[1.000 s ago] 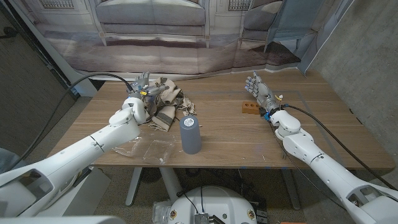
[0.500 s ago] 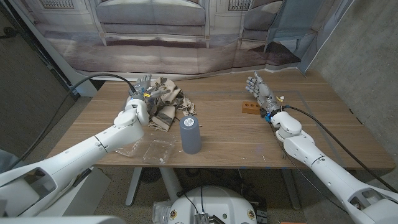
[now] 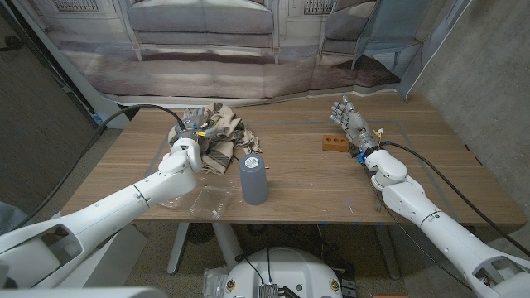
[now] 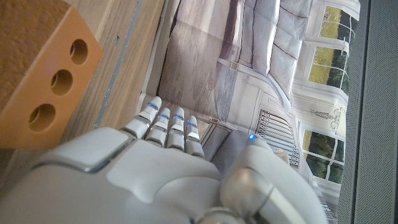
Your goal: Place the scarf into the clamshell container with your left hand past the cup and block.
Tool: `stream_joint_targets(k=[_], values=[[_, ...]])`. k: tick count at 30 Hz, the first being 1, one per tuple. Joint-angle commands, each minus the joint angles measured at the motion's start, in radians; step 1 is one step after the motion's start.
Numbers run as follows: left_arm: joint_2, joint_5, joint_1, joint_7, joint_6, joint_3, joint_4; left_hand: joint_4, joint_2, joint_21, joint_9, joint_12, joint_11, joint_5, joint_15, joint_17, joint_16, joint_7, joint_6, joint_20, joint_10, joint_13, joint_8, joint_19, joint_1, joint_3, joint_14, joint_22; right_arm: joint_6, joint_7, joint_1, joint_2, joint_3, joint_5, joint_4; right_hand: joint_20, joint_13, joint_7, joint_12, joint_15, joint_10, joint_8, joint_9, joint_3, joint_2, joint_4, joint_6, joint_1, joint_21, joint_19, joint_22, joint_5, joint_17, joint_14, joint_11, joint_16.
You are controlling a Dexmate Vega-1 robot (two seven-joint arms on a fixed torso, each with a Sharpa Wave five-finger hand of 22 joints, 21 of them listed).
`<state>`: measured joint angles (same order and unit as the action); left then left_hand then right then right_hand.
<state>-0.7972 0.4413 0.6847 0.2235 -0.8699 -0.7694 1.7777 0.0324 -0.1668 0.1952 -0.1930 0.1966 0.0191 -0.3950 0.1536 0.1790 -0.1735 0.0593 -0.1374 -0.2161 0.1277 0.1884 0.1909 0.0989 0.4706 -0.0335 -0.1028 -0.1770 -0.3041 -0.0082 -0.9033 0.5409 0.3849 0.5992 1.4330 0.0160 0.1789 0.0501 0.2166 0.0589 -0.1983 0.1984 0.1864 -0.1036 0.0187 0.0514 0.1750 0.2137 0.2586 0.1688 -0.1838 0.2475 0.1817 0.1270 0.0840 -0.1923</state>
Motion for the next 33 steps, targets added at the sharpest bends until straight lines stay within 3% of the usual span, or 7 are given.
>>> stream_joint_targets(k=[1, 14, 33], values=[[0.035, -0.001, -0.024, 0.009, 0.04, -0.026, -0.069, -0.001, 0.002, -0.003, -0.002, 0.004, -0.005, 0.0, 0.001, 0.004, -0.007, 0.003, 0.007, -0.003, -0.002, 0.003, 0.007, -0.005, 0.015, -0.009, -0.006, 0.0, 0.017, -0.003, -0.01, 0.016, -0.008, 0.005, 0.023, 0.001, 0.004, -0.001, 0.002, -0.002, -0.013, 0.0, 0.002, 0.005, -0.002, 0.0, 0.006, -0.007, -0.002, 0.008, -0.002, 0.0, 0.003, 0.01, 0.001, 0.001], [0.082, -0.024, -0.051, 0.017, 0.083, -0.045, -0.152, 0.002, 0.005, -0.006, -0.002, 0.005, -0.006, -0.001, -0.001, 0.004, -0.009, 0.005, 0.009, -0.003, -0.002, 0.003, 0.008, -0.012, 0.019, -0.014, -0.007, 0.0, 0.026, 0.004, -0.002, 0.018, -0.006, 0.008, 0.015, 0.0, 0.004, -0.002, 0.002, -0.001, -0.017, -0.001, 0.002, 0.007, -0.001, 0.0, 0.005, -0.009, -0.005, 0.009, -0.002, -0.001, 0.003, 0.01, 0.001, 0.001], [0.097, -0.051, -0.067, -0.01, 0.087, -0.062, -0.182, 0.007, 0.02, -0.01, -0.004, 0.011, -0.017, -0.008, -0.005, 0.005, -0.021, 0.011, 0.015, -0.002, -0.007, 0.004, 0.013, -0.052, 0.034, -0.043, 0.004, -0.002, 0.03, 0.0, -0.01, 0.021, -0.009, 0.012, 0.025, -0.002, 0.004, -0.002, 0.002, 0.0, -0.021, -0.001, 0.002, 0.009, 0.0, 0.0, 0.007, -0.01, -0.01, 0.01, -0.002, -0.001, 0.003, 0.012, 0.004, 0.002]])
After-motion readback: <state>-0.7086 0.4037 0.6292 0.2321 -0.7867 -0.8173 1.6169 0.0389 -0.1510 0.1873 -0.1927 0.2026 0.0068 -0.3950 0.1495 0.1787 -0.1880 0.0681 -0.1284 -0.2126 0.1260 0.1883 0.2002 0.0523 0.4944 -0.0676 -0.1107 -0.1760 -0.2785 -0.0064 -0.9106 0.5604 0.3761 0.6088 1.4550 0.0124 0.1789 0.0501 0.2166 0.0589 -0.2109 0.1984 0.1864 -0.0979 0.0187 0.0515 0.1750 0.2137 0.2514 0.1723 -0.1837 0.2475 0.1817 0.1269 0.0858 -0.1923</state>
